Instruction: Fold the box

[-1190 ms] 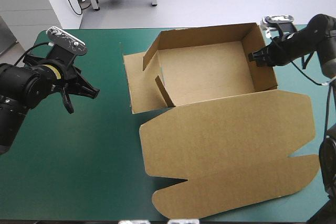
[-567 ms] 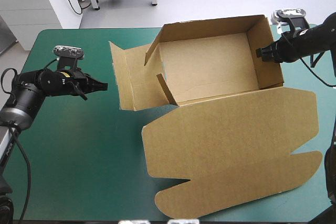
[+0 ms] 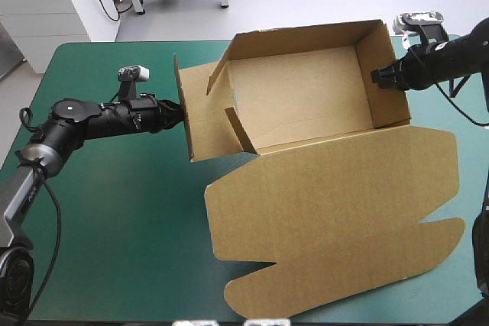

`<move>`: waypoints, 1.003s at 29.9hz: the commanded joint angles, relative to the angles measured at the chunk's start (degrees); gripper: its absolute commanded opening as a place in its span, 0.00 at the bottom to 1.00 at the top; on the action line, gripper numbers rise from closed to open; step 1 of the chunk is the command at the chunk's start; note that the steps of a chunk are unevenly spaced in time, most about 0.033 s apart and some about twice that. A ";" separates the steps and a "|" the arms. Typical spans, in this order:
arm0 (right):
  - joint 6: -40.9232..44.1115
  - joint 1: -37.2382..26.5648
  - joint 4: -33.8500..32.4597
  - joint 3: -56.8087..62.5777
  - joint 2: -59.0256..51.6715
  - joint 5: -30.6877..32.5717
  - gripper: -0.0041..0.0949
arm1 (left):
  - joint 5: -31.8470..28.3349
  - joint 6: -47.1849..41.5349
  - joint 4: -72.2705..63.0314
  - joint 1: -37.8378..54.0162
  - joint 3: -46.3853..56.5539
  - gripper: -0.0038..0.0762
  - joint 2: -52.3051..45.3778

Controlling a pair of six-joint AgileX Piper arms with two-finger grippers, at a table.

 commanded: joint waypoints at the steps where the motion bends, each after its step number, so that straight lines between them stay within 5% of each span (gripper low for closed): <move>1: 0.04 -0.51 2.82 -1.87 -3.16 0.00 0.02 | 8.00 5.32 -12.92 1.78 -1.57 0.07 -2.14; 9: 0.44 -0.29 6.40 -1.87 -2.93 -1.33 0.02 | 21.02 8.12 -18.36 2.89 -1.57 0.07 -2.14; 17: 1.69 0.49 6.68 -1.87 -2.93 -1.70 0.03 | 25.12 9.64 -25.17 2.89 -1.78 0.07 -2.14; 22: 5.04 5.20 1.20 -1.87 -2.93 -6.10 0.03 | 25.12 9.78 -25.97 2.89 -1.92 0.07 -2.14; 30: 9.47 10.76 -3.24 -1.87 -2.93 -12.78 0.03 | 25.12 9.78 -25.61 2.89 -1.92 0.33 -2.14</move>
